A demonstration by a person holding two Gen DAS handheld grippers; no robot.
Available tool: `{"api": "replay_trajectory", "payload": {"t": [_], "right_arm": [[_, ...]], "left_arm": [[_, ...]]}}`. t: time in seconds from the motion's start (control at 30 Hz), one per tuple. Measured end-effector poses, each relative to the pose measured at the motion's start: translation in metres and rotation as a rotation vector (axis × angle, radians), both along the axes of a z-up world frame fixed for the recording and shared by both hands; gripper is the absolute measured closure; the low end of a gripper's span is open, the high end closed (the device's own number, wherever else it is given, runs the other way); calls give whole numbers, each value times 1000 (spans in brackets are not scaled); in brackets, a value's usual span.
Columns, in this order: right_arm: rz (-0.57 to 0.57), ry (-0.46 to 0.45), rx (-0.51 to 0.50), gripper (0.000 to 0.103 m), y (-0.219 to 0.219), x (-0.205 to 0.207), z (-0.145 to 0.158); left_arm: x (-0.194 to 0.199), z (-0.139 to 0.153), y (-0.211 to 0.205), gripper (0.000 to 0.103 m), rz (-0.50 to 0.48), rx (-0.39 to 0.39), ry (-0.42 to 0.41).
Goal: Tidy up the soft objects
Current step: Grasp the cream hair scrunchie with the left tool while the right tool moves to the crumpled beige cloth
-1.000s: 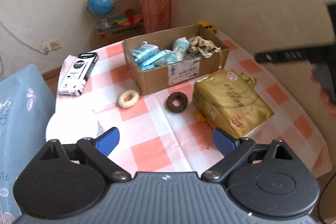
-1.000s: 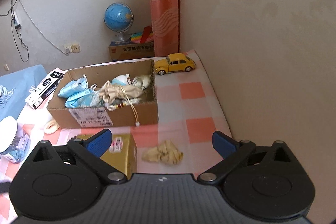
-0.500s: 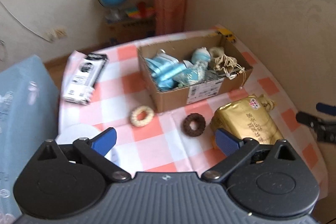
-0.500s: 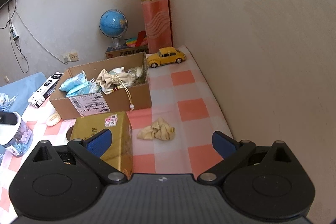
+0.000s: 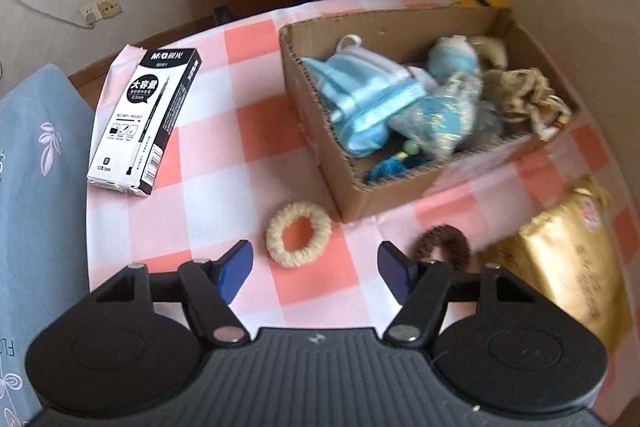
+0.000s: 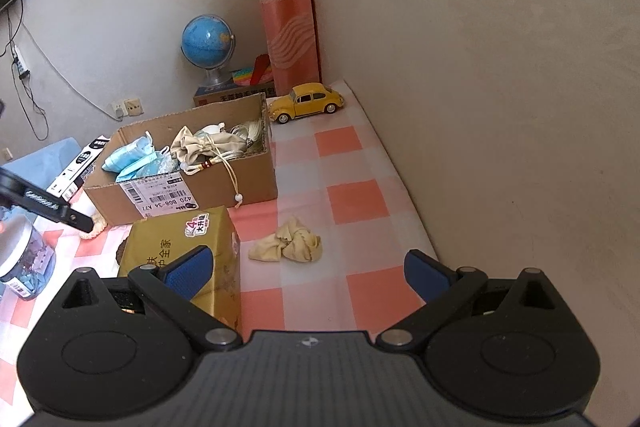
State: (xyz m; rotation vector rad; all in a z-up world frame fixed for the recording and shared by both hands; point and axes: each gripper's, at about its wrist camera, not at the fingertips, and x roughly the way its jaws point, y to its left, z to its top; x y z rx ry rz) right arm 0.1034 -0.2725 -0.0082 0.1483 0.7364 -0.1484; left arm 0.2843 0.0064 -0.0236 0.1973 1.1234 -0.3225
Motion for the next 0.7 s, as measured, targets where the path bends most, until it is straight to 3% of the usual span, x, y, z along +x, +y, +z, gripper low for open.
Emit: {"api": "replay_trajectory", "payload": {"t": [0.23,0.37,0.57,0.7], "right_arm": [[-3,10,-19,0,1,5,-2],[-4,17,-22,0,0,9,-5],[1,26,-25,0,2,11,-8],[3,29,-28,0,3,10,-8]], "left_arm": [[23,-23,-2,40,33,15,28],[28,-31,-3,51,43,23,36],[31,-35,-1,51,57,27,44],[32,-38,0,57,62,21,45]]}}
